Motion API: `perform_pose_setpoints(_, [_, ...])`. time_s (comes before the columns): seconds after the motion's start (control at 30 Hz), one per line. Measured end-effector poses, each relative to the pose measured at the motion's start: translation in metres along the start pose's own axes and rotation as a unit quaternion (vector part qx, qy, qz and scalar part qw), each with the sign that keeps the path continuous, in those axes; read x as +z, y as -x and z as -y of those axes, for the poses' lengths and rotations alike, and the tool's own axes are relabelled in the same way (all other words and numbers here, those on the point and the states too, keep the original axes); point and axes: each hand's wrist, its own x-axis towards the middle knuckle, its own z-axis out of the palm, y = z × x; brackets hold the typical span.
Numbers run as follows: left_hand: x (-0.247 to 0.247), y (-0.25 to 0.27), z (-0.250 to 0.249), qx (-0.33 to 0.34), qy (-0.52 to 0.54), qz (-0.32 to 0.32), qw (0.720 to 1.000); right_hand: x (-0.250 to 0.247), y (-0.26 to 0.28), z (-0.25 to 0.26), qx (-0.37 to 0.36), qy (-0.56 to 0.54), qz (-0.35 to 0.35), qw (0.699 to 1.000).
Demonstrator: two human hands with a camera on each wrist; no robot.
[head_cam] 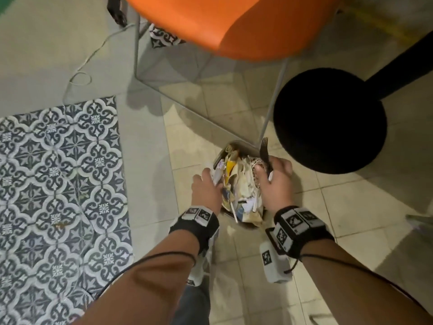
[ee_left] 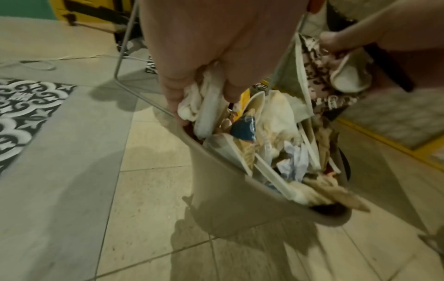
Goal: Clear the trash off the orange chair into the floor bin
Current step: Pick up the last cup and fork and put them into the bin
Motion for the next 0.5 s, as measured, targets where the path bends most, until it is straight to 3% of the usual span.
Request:
perform_pose_setpoints(0.1, [0.010,-0.002,0.003,0.040,-0.060,0.003,0.997,0.003,-0.002,-0.001,-0.008,0.055,-0.015,0.998])
perform_pose_setpoints(0.23, [0.025,-0.005,0.005,0.081,-0.128,0.013,0.988,0.019,-0.004,-0.007,-0.013,0.075,0.015,0.997])
perform_pose_setpoints(0.33, [0.030,-0.008,0.003,0.100,-0.134,0.016,0.986,0.030,-0.001,-0.015,-0.022,0.094,0.022,0.995])
perform_pose_setpoints(0.5, [0.034,-0.022,-0.001,0.094,-0.131,0.075,0.984,0.042,0.011,-0.021,-0.053,0.121,0.045,0.990])
